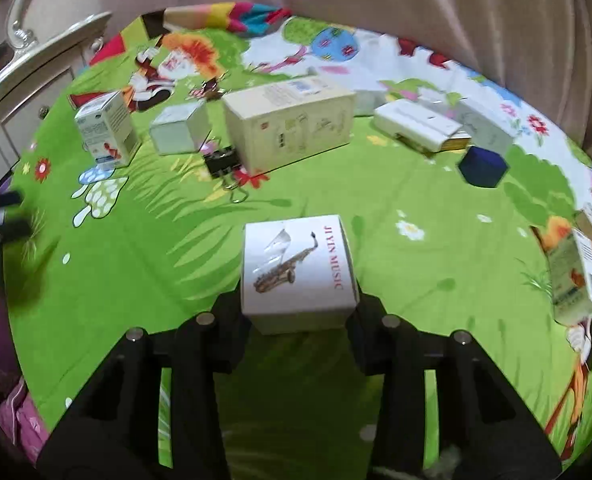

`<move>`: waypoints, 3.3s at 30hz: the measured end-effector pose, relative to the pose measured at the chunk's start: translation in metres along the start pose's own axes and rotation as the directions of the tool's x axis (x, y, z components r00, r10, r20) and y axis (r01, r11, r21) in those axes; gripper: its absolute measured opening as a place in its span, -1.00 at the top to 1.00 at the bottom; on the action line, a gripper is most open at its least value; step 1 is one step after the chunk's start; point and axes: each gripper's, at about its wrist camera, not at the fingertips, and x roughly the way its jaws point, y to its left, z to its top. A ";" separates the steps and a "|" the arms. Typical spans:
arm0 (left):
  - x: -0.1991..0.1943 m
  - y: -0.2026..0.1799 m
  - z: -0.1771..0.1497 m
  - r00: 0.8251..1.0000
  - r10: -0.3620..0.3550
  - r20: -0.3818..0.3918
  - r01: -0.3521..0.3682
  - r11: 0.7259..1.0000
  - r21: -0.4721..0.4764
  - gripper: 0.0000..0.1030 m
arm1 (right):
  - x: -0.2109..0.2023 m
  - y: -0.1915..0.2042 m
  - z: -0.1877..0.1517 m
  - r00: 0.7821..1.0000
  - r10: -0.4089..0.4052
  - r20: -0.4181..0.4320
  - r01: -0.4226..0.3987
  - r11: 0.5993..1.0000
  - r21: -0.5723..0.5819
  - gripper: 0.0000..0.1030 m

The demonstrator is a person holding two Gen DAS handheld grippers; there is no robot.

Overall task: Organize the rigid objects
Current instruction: 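Grasp the white barcode box with the left tool while the right tool grasps the saxophone box, then lift both held white boxes and carry them to the storage box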

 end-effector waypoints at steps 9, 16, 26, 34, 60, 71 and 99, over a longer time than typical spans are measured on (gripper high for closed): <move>0.068 -0.046 0.050 0.992 0.089 0.090 -0.116 0.922 0.370 -0.69 | -0.006 -0.002 -0.011 1.000 -0.015 -0.016 0.016 1.000 0.026 0.11; 0.034 -0.048 0.024 0.984 -0.162 0.078 0.150 0.979 0.140 -0.06 | -0.004 -0.002 -0.009 1.000 -0.020 -0.016 0.020 1.000 0.022 0.11; -0.008 -0.078 -0.031 0.974 -0.221 0.048 0.215 0.971 0.100 -0.06 | -0.009 -0.005 -0.011 1.000 -0.029 -0.008 0.030 0.998 0.057 0.12; -0.042 -0.094 -0.025 0.972 -0.217 0.093 0.203 0.969 0.139 -0.06 | -0.066 -0.005 -0.038 0.995 0.000 0.103 -0.021 0.979 0.201 0.12; -0.304 -0.118 0.008 0.604 -0.148 0.783 0.044 0.987 0.153 -0.08 | -0.389 0.058 -0.045 0.341 -0.384 0.858 0.289 0.911 0.293 0.11; -0.307 -0.110 0.007 0.611 -0.128 0.781 0.044 0.991 0.128 -0.08 | -0.400 0.068 -0.047 0.313 -0.378 0.871 0.321 0.906 0.278 0.11; -0.251 0.022 -0.035 0.843 0.081 0.532 -0.014 0.992 -0.129 -0.08 | -0.332 0.168 -0.014 0.588 -0.001 0.809 0.160 0.981 -0.115 0.10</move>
